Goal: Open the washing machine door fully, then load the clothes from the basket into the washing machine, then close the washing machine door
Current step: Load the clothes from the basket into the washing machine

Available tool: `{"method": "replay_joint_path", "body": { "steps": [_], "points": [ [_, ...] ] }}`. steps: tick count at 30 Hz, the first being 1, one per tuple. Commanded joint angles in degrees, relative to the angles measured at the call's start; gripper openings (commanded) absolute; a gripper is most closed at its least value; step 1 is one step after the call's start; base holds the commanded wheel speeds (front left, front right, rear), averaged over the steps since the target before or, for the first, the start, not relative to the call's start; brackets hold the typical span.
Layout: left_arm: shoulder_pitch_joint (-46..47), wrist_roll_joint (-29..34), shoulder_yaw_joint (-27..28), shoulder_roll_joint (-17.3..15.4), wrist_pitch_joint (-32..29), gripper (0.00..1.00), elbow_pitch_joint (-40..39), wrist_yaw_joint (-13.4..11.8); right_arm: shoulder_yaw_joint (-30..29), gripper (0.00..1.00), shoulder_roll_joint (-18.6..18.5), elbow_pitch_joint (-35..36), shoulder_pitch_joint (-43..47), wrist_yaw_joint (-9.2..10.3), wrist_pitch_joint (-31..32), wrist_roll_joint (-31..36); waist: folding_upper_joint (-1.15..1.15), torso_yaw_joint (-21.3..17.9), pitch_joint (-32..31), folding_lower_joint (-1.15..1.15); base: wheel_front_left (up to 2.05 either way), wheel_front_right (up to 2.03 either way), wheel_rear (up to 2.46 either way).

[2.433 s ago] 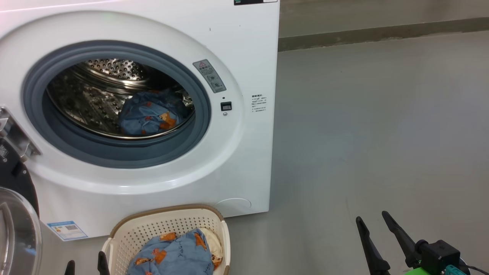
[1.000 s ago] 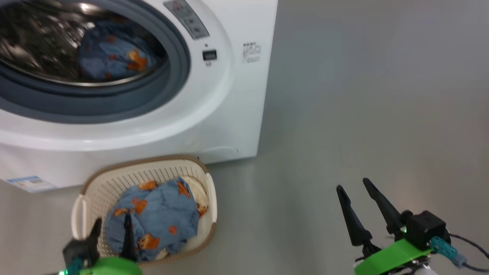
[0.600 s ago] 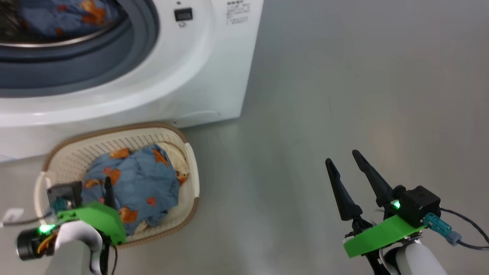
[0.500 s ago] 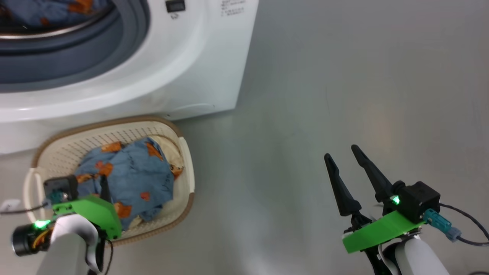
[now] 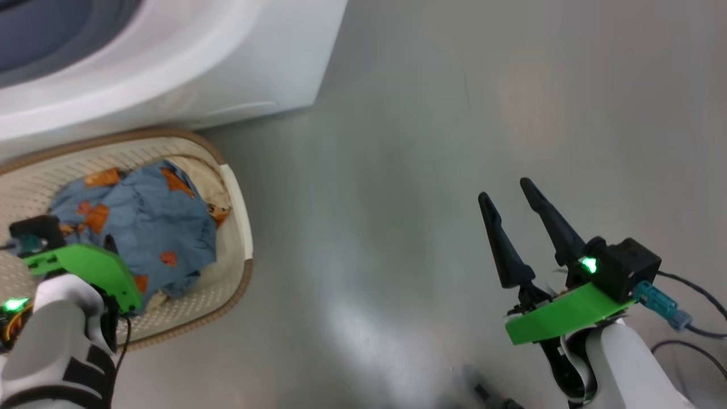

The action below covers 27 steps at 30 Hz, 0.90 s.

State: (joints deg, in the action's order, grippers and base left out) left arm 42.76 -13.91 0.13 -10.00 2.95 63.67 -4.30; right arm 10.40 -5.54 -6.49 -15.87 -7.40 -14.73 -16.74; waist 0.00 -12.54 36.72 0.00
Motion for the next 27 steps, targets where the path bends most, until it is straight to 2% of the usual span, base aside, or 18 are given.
{"method": "replay_joint_path", "body": {
  "steps": [1,11,27],
  "points": [
    [0.98,-1.08,1.81,-2.43,-0.56,1.00,1.08,-0.44,1.38,1.00,0.20,1.43,-0.19,-0.09,-0.27,-0.13,0.00,-1.94,3.76,0.00,0.00,0.00,0.00],
    [5.67,-2.74,2.66,-4.49,-1.50,1.00,6.90,-1.23,0.85,1.00,-0.28,2.45,-1.90,-0.09,-0.27,0.08,0.00,-3.59,9.21,0.00,0.00,0.00,0.00],
    [9.51,-4.98,3.17,-5.24,-1.52,1.00,9.15,-1.20,-0.45,1.00,-1.70,3.97,-1.90,-0.09,-0.27,0.46,0.00,-3.28,14.27,0.00,0.00,0.00,0.00]
  ]
}}
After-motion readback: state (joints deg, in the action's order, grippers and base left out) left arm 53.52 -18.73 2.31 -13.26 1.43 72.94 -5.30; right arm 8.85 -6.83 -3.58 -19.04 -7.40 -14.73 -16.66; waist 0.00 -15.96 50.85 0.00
